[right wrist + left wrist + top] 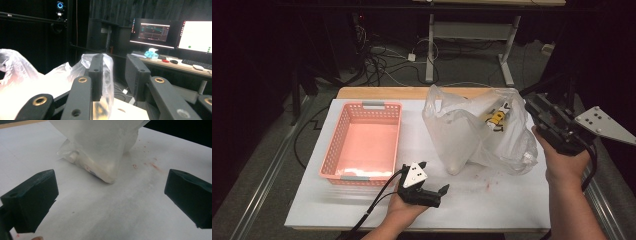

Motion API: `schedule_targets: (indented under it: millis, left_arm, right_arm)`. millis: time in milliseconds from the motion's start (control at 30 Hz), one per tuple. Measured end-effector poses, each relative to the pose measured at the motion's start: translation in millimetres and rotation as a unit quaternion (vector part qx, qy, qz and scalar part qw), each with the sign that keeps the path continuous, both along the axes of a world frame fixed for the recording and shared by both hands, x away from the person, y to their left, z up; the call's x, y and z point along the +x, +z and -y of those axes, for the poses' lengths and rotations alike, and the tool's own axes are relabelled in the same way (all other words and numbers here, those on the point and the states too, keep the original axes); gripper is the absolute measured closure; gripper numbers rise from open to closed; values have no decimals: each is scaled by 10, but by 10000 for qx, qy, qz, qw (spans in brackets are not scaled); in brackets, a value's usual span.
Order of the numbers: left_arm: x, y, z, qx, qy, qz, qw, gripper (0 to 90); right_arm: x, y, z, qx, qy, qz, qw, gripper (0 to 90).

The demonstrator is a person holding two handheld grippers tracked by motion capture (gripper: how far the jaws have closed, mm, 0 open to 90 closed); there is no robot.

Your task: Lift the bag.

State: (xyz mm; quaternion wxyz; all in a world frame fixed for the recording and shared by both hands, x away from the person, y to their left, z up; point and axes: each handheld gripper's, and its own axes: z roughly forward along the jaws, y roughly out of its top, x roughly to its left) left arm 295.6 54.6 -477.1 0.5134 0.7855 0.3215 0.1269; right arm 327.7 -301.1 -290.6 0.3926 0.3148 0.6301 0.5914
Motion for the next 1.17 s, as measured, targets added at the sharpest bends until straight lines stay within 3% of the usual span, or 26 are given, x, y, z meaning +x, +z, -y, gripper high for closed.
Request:
schedule_targets:
  millis: [100,233,500,700,1000,1100,1167]
  left_arm:
    - [-5,-22,-3,23,-14,-1,10000,0]
    - [-16,-34,9,22,-42,3,10000,0]
    - [-30,-32,9,9,-49,-2,10000,0]
    - [-28,-34,2,4,-56,-36,10000,0]
    - [-30,-44,5,20,-62,-54,10000,0]
    - [-34,-44,7,18,-63,-53,10000,0]
    - [-32,-48,4,12,-60,-62,10000,0]
  right_arm:
    - [-81,-1,96,-36,-46,-12,10000,654]
    - [-155,-108,255,-65,-205,-227,9995,600]
    - [-189,-652,437,-58,-263,-958,9950,457]
    - [-213,-1097,407,-56,-202,-1571,9874,312]
    - [-237,-1580,202,-416,49,-2094,9769,111]
    - [-217,-1672,163,-415,103,-2094,9769,0]
    - [-215,-1702,155,-363,119,-2078,9774,0]
